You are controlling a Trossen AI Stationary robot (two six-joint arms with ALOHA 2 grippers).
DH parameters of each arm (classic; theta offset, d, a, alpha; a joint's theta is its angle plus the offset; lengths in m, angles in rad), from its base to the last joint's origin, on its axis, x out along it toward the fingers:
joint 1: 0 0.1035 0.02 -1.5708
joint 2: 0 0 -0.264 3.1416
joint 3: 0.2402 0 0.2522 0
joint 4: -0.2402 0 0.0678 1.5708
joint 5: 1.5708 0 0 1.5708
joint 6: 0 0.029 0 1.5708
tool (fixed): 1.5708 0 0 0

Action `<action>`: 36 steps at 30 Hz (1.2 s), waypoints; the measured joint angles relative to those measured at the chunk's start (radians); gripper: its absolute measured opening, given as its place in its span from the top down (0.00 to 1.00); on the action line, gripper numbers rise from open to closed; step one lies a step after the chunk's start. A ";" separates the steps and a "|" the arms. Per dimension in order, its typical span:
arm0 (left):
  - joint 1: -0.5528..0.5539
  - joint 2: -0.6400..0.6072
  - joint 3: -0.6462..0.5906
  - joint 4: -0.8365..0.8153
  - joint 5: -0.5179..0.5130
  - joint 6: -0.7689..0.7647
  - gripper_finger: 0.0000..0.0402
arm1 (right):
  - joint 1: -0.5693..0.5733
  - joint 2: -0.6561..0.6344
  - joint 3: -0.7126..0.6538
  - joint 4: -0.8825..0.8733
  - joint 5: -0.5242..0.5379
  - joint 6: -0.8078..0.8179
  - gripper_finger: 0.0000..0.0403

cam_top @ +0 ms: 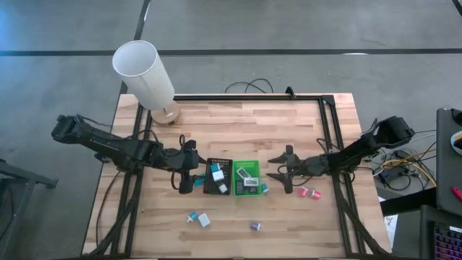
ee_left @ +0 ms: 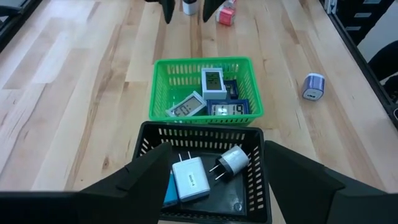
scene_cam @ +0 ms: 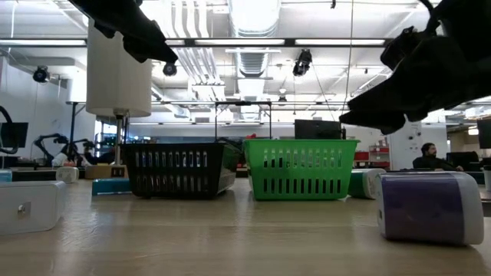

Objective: Pick & Place Office items
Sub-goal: Put the blue timer into the green bin

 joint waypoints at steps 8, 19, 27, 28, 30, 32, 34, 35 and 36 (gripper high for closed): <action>0.000 0.000 0.000 -0.001 0.000 0.000 0.36 | -0.001 0.104 0.049 0.000 0.061 -0.031 0.21; 0.000 0.000 0.000 -0.001 0.000 0.001 0.36 | 0.000 0.127 0.077 -0.001 0.061 -0.087 0.61; -0.007 0.000 -0.005 -0.008 0.000 0.012 0.36 | 0.000 0.083 0.053 -0.001 0.061 -0.086 0.78; -0.012 -0.001 -0.012 -0.002 0.000 0.018 0.36 | 0.000 0.074 0.051 -0.001 0.060 -0.083 0.77; -0.026 -0.003 -0.040 0.027 0.001 0.024 0.36 | 0.000 0.053 0.042 -0.002 0.060 -0.084 0.75; -0.039 -0.007 -0.081 0.100 0.001 0.024 0.36 | 0.000 0.035 0.040 -0.006 0.061 -0.084 0.72; -0.047 -0.013 -0.131 0.200 0.000 0.025 0.36 | 0.000 0.012 0.035 -0.033 0.062 -0.087 0.69; -0.048 -0.019 -0.158 0.246 0.000 0.026 0.36 | 0.000 0.003 0.035 -0.048 0.062 -0.087 0.67; -0.048 -0.026 -0.184 0.285 0.000 0.025 0.36 | 0.000 -0.006 0.035 -0.063 0.063 -0.085 0.65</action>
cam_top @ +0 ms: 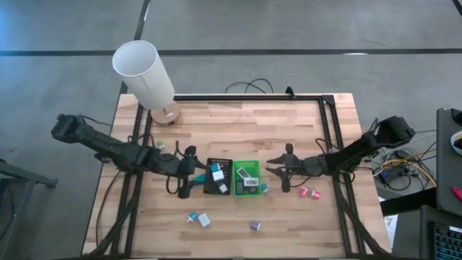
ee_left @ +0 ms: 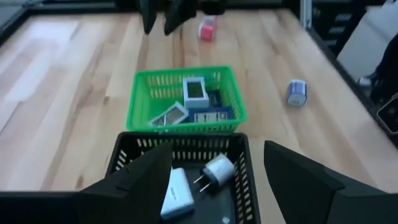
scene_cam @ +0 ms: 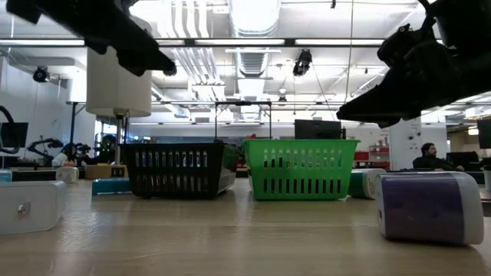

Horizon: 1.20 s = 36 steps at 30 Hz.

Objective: Pick & Place Office items
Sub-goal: Put the blue timer into the green bin

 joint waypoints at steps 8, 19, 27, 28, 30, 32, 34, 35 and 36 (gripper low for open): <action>0.000 -0.089 -0.224 0.361 -0.027 -0.044 0.36 | 0.000 -0.080 -0.007 -0.049 0.021 0.002 0.53; -0.002 -0.190 -0.427 0.492 -0.221 -0.109 0.36 | 0.000 -0.108 -0.018 -0.050 0.024 0.002 0.39; -0.005 -0.186 -0.524 0.507 -0.311 -0.162 0.36 | 0.000 -0.105 -0.022 -0.051 0.023 0.005 0.35; -0.005 -0.186 -0.541 0.528 -0.312 -0.165 0.36 | 0.000 -0.105 -0.022 -0.051 0.023 0.005 0.35; -0.007 -0.186 -0.573 0.576 -0.314 -0.165 0.36 | 0.000 -0.105 -0.022 -0.050 0.023 0.005 0.35; -0.010 -0.186 -0.590 0.594 -0.315 -0.162 0.36 | 0.000 -0.105 -0.022 -0.050 0.023 0.005 0.35; -0.015 -0.184 -0.590 0.593 -0.315 -0.154 0.36 | 0.000 -0.105 -0.022 -0.051 0.023 0.005 0.36; -0.018 -0.183 -0.590 0.593 -0.314 -0.145 0.36 | 0.000 -0.105 -0.021 -0.051 0.023 0.005 0.36; -0.020 -0.181 -0.590 0.593 -0.314 -0.136 0.36 | 0.000 -0.105 -0.021 -0.050 0.023 0.005 0.36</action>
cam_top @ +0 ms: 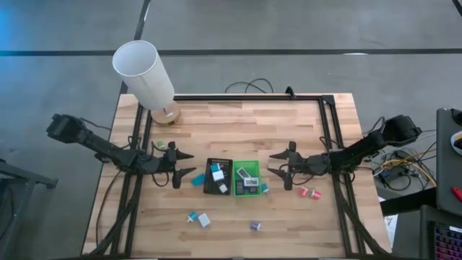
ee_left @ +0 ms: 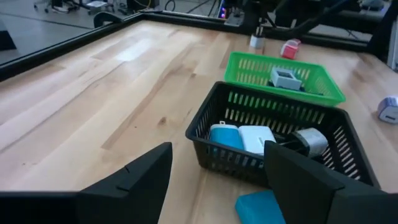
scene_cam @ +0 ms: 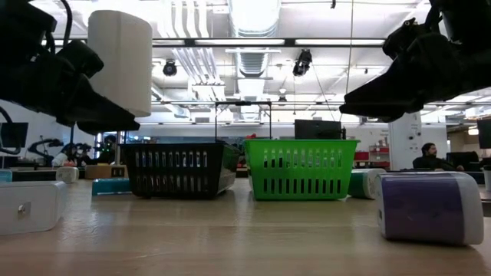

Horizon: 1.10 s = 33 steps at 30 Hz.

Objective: Pick & Place Office items
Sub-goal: Put the blue timer into the green bin

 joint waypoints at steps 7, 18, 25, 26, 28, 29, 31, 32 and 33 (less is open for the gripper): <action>0.000 0.000 0.000 -0.002 0.000 0.024 0.36 | 0.000 0.001 0.003 0.000 0.000 0.000 0.38; 0.000 0.002 0.000 -0.003 0.107 -0.108 0.36 | 0.000 0.001 0.014 0.003 -0.001 0.000 0.39; 0.000 0.020 0.023 -0.069 0.240 -0.258 0.36 | 0.000 0.001 0.014 0.003 -0.003 0.000 0.40; 0.000 0.024 0.037 -0.098 0.246 -0.271 0.36 | 0.000 0.001 0.014 0.003 -0.003 0.002 0.40; 0.000 0.033 0.070 -0.165 0.251 -0.291 0.36 | 0.000 0.001 0.014 0.003 -0.004 0.006 0.40; 0.000 0.038 0.088 -0.204 0.252 -0.295 0.36 | 0.000 0.001 0.014 0.003 -0.007 0.006 0.40; 0.000 0.049 0.129 -0.269 0.255 -0.296 0.36 | 0.000 0.001 0.014 0.002 -0.010 0.007 0.39; 0.000 0.051 0.149 -0.294 0.256 -0.296 0.36 | 0.000 0.001 0.014 0.002 -0.011 0.008 0.39; 0.000 0.054 0.167 -0.315 0.255 -0.295 0.36 | 0.000 0.001 0.014 0.002 -0.011 0.008 0.39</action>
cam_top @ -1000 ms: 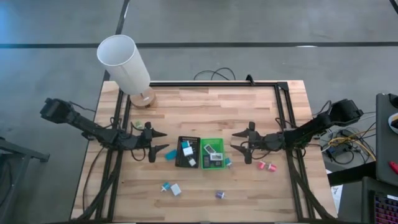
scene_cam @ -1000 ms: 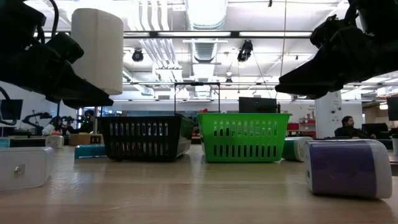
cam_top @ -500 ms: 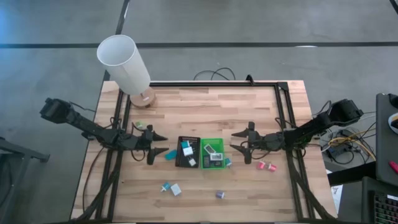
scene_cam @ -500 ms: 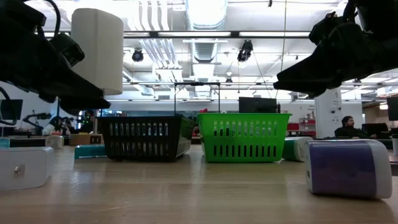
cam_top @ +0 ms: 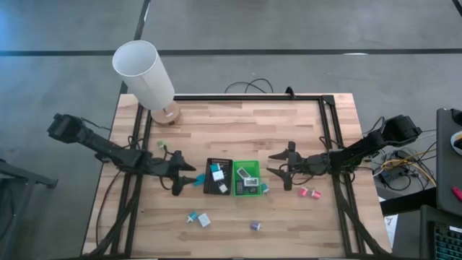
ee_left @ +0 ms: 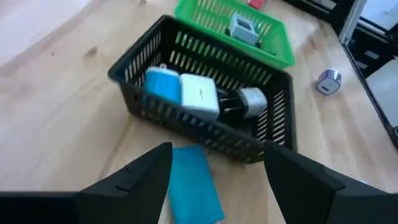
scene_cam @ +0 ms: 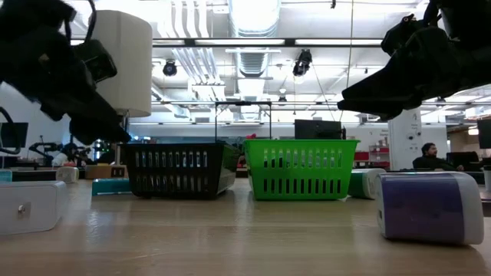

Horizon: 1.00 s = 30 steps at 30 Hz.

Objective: Pick & Place Office items
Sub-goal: Put the blue timer into the green bin

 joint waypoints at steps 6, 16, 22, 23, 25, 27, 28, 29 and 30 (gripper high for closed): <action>0.000 0.005 0.067 -0.134 0.001 -0.003 0.36 | 0.000 0.000 0.000 -0.002 -0.001 0.000 0.40; 0.001 0.005 0.081 -0.273 0.037 -0.157 0.36 | 0.000 0.000 0.000 -0.002 -0.001 0.000 0.40; 0.001 0.005 0.081 -0.296 0.044 -0.208 0.36 | 0.000 0.000 0.000 -0.002 -0.001 0.000 0.39; 0.001 0.005 0.081 -0.296 0.045 -0.209 0.36 | 0.000 0.000 0.000 -0.002 -0.001 0.000 0.40; 0.001 0.005 0.081 -0.296 0.045 -0.215 0.36 | 0.000 0.000 0.000 -0.002 -0.001 0.000 0.40; 0.001 0.007 0.081 -0.296 0.045 -0.222 0.36 | 0.000 0.000 0.000 -0.002 -0.001 0.000 0.40; 0.001 0.009 0.081 -0.299 0.049 -0.226 0.36 | 0.000 0.000 0.000 -0.002 -0.001 0.000 0.40; 0.001 0.014 0.081 -0.302 0.053 -0.233 0.36 | 0.000 0.000 0.000 -0.002 -0.001 0.000 0.40; 0.002 0.022 0.082 -0.306 0.060 -0.240 0.36 | 0.000 0.000 0.000 -0.002 -0.001 0.000 0.40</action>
